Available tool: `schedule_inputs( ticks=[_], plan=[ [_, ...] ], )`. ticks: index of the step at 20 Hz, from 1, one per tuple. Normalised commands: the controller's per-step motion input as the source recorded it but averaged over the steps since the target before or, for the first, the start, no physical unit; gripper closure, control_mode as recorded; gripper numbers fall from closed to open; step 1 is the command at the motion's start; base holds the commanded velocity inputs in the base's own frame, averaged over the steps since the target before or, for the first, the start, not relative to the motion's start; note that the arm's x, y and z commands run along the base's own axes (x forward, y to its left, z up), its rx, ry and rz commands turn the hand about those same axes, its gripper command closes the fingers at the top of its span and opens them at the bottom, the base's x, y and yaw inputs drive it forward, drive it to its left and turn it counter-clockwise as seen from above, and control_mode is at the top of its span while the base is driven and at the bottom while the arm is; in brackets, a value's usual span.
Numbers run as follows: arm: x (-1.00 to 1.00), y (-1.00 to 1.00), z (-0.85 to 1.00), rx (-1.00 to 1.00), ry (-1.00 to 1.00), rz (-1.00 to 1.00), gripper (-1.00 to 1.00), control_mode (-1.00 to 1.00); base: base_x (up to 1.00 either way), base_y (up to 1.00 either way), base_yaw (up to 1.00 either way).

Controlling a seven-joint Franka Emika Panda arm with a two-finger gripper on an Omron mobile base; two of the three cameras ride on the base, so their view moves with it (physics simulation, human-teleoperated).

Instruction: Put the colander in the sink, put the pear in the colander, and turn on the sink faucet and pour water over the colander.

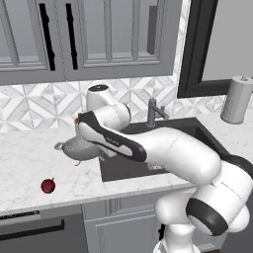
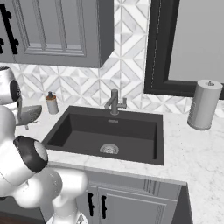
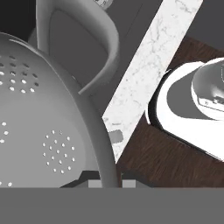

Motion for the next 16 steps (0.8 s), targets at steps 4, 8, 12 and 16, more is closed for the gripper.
schedule_inputs(
  ticks=[4, 8, 12, 16],
  plan=[
    [-0.27, -0.74, 0.28, 0.00, 0.00, -0.06, 1.00, -1.00, 0.00, 0.00, 0.00],
    [-0.22, -0.76, 0.19, 0.00, 0.00, -0.01, 1.00, -1.00, 0.00, 0.00, 0.00],
    [-0.16, -0.80, 0.08, 0.02, 0.00, 0.00, 1.00, -1.00, 0.00, 0.00, 0.00],
    [-0.03, -0.76, 0.00, 0.14, 0.05, 0.00, 1.00, -1.00, 0.00, 0.00, 0.00]
  ],
)
